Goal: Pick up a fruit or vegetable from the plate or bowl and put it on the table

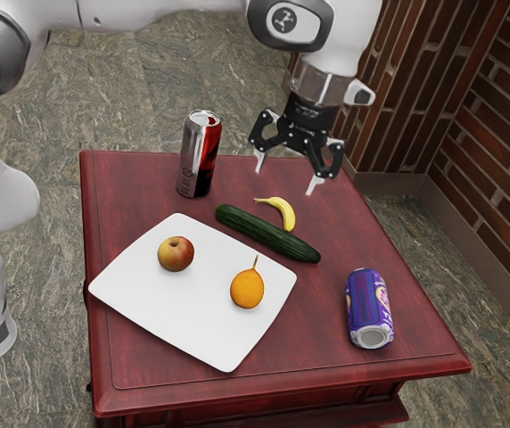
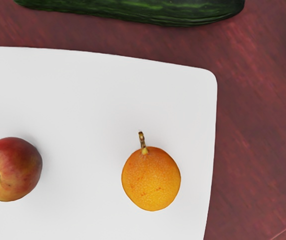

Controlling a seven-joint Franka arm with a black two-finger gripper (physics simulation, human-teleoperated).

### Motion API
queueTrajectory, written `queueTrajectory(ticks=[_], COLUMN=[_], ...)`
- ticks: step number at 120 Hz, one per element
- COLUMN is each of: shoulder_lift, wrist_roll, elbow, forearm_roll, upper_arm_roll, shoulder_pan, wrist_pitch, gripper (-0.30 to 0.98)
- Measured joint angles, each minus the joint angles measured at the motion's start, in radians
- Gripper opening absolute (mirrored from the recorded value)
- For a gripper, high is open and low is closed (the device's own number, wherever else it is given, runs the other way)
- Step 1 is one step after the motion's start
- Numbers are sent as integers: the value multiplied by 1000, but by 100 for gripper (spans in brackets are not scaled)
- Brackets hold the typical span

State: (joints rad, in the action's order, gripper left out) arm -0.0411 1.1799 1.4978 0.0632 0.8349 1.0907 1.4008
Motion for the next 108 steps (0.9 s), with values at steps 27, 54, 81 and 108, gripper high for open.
queueTrajectory(ticks=[27,54,81,108], shoulder_lift=[1,-18,-126,-222], wrist_roll=[-16,-25,-23,1], elbow=[0,8,258,386], forearm_roll=[-12,14,-21,-55], upper_arm_roll=[-6,16,-32,-529], shoulder_pan=[-78,-58,-194,-770], wrist_pitch=[-2,-5,87,204], gripper=[69,69,69,69])
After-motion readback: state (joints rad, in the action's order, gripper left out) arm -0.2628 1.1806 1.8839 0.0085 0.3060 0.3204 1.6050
